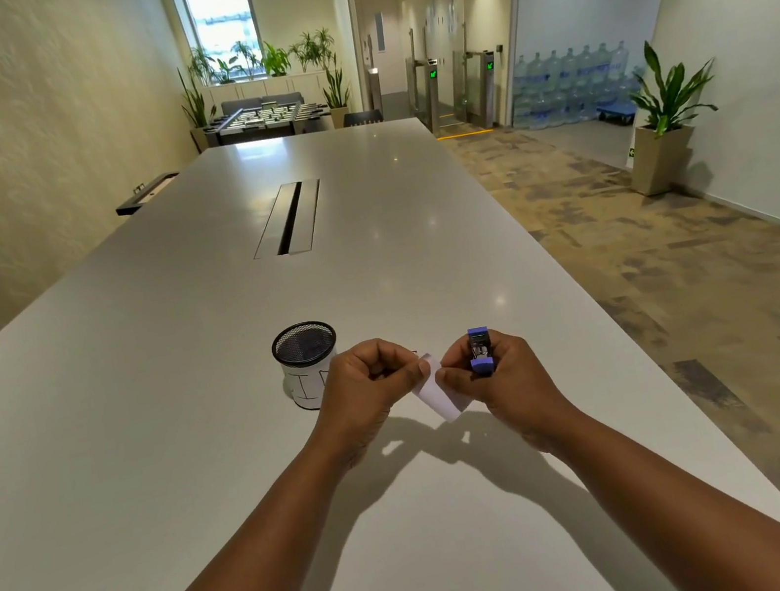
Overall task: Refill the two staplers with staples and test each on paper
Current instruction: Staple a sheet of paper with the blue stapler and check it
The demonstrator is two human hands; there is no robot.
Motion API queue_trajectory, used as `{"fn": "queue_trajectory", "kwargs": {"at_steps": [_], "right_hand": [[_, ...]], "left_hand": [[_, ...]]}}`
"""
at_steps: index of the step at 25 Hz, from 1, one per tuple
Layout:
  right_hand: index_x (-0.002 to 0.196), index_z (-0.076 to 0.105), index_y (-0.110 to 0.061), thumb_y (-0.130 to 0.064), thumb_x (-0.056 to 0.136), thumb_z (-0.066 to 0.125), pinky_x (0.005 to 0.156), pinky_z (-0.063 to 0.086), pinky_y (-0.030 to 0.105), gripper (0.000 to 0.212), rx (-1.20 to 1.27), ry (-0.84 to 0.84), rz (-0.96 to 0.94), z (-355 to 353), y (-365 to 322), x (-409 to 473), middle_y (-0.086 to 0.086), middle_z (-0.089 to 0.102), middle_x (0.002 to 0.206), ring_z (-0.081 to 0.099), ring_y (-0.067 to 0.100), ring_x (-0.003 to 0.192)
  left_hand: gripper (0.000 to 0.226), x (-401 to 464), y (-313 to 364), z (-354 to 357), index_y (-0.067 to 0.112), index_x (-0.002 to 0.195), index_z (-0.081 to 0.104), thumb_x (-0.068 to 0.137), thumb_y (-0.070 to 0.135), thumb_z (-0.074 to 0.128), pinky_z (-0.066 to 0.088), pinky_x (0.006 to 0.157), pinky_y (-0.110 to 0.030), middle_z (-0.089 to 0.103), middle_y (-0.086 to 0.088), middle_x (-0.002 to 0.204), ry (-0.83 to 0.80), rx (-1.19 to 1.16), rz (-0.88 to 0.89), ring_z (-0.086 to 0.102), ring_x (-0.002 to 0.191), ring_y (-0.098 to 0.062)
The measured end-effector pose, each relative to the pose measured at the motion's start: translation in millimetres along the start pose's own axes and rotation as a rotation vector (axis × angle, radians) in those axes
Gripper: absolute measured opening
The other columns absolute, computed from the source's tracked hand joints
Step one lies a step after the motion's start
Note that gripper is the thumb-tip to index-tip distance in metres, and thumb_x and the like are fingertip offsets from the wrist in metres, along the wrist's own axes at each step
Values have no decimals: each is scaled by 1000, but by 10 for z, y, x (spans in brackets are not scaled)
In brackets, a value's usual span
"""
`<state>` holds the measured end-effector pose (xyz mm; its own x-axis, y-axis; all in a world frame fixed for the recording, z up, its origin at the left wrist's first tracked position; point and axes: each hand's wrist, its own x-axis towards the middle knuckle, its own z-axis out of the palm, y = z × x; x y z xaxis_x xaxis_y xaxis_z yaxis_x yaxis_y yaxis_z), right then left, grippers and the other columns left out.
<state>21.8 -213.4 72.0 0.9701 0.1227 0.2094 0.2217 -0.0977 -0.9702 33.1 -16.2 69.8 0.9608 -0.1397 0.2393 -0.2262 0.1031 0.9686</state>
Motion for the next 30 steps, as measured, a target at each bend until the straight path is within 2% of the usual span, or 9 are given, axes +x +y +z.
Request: {"fn": "queue_trajectory", "kwargs": {"at_steps": [5, 8, 10, 14, 18, 20, 26, 30], "right_hand": [[81, 70, -18, -6, 83, 78, 64, 53, 23, 15, 37, 0, 15, -6, 10, -9, -6, 68, 73, 61, 11, 67], [85, 72, -21, -6, 84, 77, 66, 55, 23, 16, 49, -14, 24, -12, 18, -12, -8, 70, 73, 63, 10, 69], [88, 74, -25, -5, 85, 76, 67, 56, 22, 20, 43, -26, 19, -11, 12, -12, -8, 72, 75, 65, 8, 70], [86, 77, -32, -4, 86, 73, 66, 55, 19, 29, 33, -41, 12, 3, -20, -15, -9, 75, 79, 68, 5, 72], [83, 77, -25, -26, 79, 74, 58, 49, 17, 5, 57, -47, 35, 37, -76, -29, -8, 74, 80, 63, 7, 70], [81, 75, -20, -37, 75, 75, 56, 45, 18, 19, 43, -50, 46, 46, -89, -24, -4, 73, 80, 60, 9, 69], [75, 73, -20, -27, 82, 71, 56, 46, 22, 10, 45, -49, 55, 61, -81, -21, -2, 67, 73, 56, 12, 65], [75, 70, -19, -30, 82, 67, 57, 49, 27, 13, 89, 30, 49, 99, -81, -12, -1, 66, 71, 58, 16, 65]], "left_hand": [[20, -2, -15, 25, 17, 82, 75, 80, -2, 82, 57, 73, -28, 72, -3, 75, 31, -33, -30, 65, 72, -15], [19, -7, -22, 20, 18, 87, 78, 80, 0, 82, 58, 82, -37, 76, -18, 90, 20, -18, -37, 68, 83, -22], [19, -15, -9, 22, 19, 86, 80, 80, 1, 82, 59, 83, -35, 79, -17, 95, -1, -10, -36, 72, 87, -23], [19, -3, 8, 25, 20, 84, 80, 80, 2, 82, 59, 81, -31, 80, -13, 94, -4, 5, -49, 73, 87, -22], [14, -1, 17, 28, 18, 84, 80, 79, 5, 84, 60, 87, -34, 79, -15, 96, -24, 4, -49, 74, 89, -23], [12, -11, 31, 31, 16, 86, 80, 78, 8, 86, 61, 86, -33, 80, -14, 94, -51, 11, -43, 75, 88, -23], [13, -20, 61, 33, 12, 90, 80, 81, 4, 83, 62, 85, -33, 79, -16, 98, -82, 21, -74, 76, 90, -24], [13, -75, 25, 74, 17, 96, 78, 83, 16, 79, 61, 82, -35, 77, -15, 103, -94, -120, -205, 73, 92, -22]]}}
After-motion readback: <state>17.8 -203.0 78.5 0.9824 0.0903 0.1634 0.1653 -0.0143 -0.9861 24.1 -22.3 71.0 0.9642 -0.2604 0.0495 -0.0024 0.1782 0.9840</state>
